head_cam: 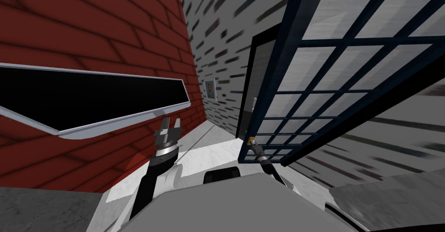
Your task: Pull the door open
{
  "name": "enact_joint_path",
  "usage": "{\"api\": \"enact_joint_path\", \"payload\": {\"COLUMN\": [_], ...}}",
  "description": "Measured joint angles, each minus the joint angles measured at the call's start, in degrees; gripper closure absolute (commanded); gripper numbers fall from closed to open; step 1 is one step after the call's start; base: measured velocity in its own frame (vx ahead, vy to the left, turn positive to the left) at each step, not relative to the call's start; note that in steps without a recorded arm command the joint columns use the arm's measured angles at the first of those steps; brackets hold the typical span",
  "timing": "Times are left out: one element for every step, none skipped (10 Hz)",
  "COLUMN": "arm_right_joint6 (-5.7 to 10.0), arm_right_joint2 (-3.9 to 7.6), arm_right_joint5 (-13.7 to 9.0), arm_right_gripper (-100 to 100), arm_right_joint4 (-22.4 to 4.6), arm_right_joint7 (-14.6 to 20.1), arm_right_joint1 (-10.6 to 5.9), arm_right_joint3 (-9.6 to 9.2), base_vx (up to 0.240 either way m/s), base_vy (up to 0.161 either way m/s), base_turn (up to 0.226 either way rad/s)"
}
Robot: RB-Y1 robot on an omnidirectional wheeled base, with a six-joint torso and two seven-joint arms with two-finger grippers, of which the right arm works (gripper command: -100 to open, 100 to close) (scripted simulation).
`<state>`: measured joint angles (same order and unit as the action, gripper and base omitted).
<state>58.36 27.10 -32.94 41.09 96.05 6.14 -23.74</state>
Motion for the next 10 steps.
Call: {"api": "enact_joint_path", "payload": {"arm_right_joint6": [0.46, 1.36, 2.36, 2.99, 3.00, 3.38, 4.25, 5.04, 5.97, 6.59], "arm_right_joint2": [0.78, 1.44, 1.98, 2.30, 2.24, 2.50, 2.69, 3.03, 3.37, 3.82], "arm_right_joint5": [0.27, 0.66, 0.99, 1.25, 1.34, 1.39, 1.58, 1.73, 1.93, 2.07], "arm_right_gripper": [100, 100, 100, 100, 100, 100, 100, 100, 100, 100], "arm_right_joint4": [0.87, 0.67, 0.33, 0.16, 0.08, -0.08, -0.75, -0.85, -1.64, -1.51], "arm_right_joint7": [0.59, 1.43, 2.25, 2.82, 2.92, 3.12, 3.64, 4.04, 4.65, 5.04], "arm_right_joint1": [0.86, 1.14, 1.43, 1.73, 1.89, 2.03, 1.95, 2.22, 2.10, 2.66], "arm_right_joint3": [-0.70, -1.58, -2.30, -2.87, -3.07, -3.26, -3.66, -4.02, -4.45, -4.86], "base_vx": [-0.242, -0.232, -0.193, -0.082, -0.147, -0.192, -0.203, -0.211, -0.223, -0.208], "base_vy": [-0.051, -0.031, -0.046, -0.024, -0.032, -0.083, -0.063, -0.024, -0.070, -0.081], "base_turn": [0.107, 0.086, 0.059, 0.016, 0.123, 0.159, 0.159, 0.119, 0.140, 0.152]}}
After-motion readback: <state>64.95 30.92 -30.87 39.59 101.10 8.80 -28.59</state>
